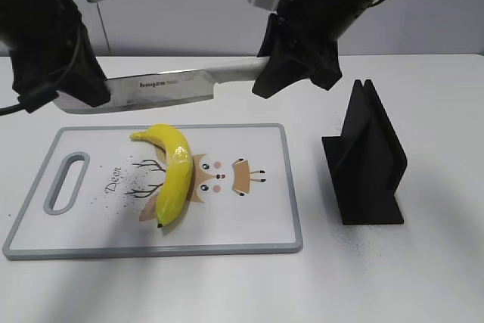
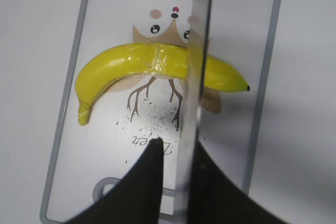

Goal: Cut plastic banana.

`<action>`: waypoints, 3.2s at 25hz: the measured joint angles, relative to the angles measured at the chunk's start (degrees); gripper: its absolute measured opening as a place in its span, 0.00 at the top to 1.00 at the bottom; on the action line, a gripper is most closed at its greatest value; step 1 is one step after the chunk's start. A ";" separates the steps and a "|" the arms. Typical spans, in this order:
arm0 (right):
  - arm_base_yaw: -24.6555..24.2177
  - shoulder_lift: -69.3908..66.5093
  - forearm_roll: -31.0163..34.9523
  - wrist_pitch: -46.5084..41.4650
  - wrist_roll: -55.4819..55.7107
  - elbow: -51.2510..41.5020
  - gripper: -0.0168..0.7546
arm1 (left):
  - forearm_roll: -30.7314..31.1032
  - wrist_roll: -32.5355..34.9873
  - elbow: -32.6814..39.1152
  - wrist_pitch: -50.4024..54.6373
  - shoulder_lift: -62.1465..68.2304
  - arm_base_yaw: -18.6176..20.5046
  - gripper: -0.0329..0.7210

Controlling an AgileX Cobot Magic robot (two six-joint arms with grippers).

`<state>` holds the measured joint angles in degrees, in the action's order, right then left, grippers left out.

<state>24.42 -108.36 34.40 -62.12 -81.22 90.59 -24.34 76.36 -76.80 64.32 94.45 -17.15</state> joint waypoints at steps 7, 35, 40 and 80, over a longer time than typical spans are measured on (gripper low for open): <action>0.00 -0.35 0.08 0.80 -0.05 0.08 0.77 | 0.08 0.00 0.00 -0.99 0.67 0.00 0.94; 0.91 -20.27 -12.08 8.17 13.13 1.21 0.75 | -1.26 -1.72 0.49 -13.22 21.15 -0.35 0.92; 1.06 -14.52 -12.82 5.81 13.50 0.80 0.75 | -1.51 -2.34 1.21 -10.71 16.30 -0.46 0.92; 0.98 1.91 -22.34 -0.08 49.13 6.98 0.77 | 27.75 -64.48 -6.35 -0.67 -5.80 10.44 0.13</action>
<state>25.40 -106.45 12.06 -62.20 -32.09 97.57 3.41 11.88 -83.15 63.65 88.65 -6.71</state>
